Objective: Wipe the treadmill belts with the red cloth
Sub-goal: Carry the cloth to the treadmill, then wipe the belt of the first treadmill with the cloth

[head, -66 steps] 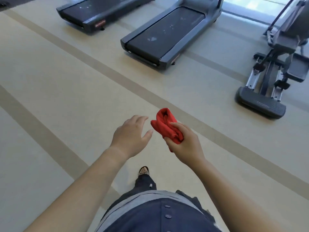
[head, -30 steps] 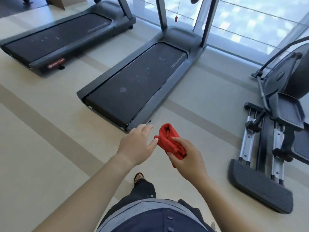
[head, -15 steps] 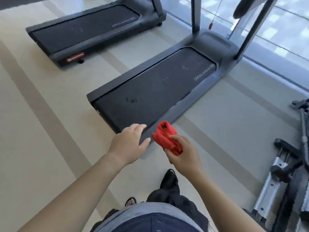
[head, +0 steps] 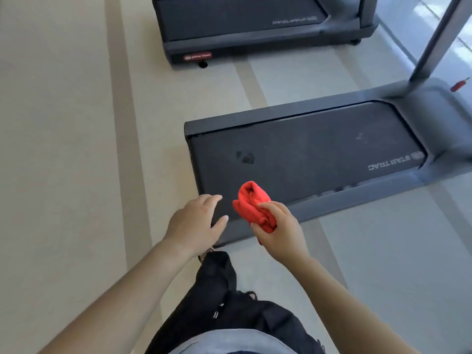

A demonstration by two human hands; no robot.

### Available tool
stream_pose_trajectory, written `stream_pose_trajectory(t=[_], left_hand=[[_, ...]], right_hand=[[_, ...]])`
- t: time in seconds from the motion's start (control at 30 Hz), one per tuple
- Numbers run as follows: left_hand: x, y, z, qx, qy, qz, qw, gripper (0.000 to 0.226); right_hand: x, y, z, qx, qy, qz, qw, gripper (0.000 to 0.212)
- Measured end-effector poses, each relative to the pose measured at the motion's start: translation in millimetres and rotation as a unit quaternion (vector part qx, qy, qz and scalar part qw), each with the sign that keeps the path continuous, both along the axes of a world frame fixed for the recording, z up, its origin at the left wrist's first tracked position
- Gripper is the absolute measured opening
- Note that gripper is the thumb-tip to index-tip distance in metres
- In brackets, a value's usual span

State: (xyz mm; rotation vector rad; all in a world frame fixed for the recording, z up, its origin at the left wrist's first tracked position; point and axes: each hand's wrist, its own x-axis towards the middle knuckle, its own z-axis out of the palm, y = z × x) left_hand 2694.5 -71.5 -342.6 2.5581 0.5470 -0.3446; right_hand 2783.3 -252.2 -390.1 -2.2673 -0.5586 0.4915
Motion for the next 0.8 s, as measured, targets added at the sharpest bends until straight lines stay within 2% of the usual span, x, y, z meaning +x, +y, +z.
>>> stream_pose_trajectory(t=[0.27,0.43,0.57,0.67,0.8], left_hand=[[77.6,55.6,-53.3,-0.009,0.049,0.012,0.999,0.052],[97.7,66.2,-74.7,-0.024,0.094,0.053,0.994,0.053],[118.9,62.8,-93.8,-0.018,0.108,0.095,0.989,0.054],[141.6,52.8,-117.4,-0.006,0.107,0.139,0.984,0.053],[182.7,40.0,-184.1,0.009,0.087,0.169,0.982,0.052]], right_hand=[[82.8,49.2,-48.9,-0.034,0.03,0.019,0.999,0.042],[123.7,60.8,-66.0,-0.062,0.045,0.047,0.996,0.042],[162.5,64.5,-82.1,-0.047,0.063,0.078,0.994,0.042],[194.8,64.6,-108.5,-0.036,0.076,0.112,0.99,0.042],[239.1,69.5,-172.5,-0.022,0.062,0.144,0.987,0.041]])
